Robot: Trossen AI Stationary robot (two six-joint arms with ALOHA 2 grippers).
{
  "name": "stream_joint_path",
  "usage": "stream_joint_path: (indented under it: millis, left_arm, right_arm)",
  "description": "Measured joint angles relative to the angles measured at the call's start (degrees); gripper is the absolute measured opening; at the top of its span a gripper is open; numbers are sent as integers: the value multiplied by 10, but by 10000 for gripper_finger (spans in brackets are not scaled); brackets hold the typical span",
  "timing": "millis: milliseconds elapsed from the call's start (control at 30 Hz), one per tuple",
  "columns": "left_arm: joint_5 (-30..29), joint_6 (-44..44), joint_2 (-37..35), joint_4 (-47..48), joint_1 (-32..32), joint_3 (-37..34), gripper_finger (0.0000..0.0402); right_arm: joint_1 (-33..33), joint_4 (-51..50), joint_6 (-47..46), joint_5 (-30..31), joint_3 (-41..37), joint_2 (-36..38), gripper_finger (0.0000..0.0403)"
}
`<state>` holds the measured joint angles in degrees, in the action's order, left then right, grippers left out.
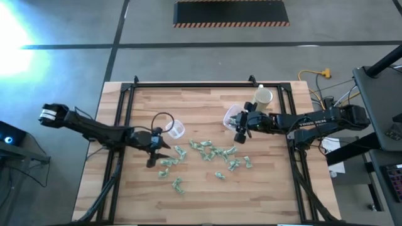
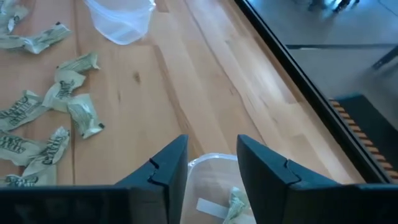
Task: Pick and place items into bin
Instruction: Put the stevia packet into the left transparent bin
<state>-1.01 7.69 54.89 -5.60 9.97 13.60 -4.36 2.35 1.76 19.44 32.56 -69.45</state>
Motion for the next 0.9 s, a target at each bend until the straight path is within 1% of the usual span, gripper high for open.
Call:
stream_joint_path:
  millis: [300,467,700,900]
  left_arm:
    - [-12,-10,131,-4,15,52,187]
    - [-12,-11,185,30,16,91,187]
    - [-15,-6,228,69,17,117,187]
    - [-26,-5,231,77,17,122,181]
  right_arm:
    - [4,-3,4,-1,0,5,113]
    - [8,-5,4,-2,0,8,116]
    - [8,-6,4,-4,0,8,111]
    - [8,-8,4,-4,0,8,111]
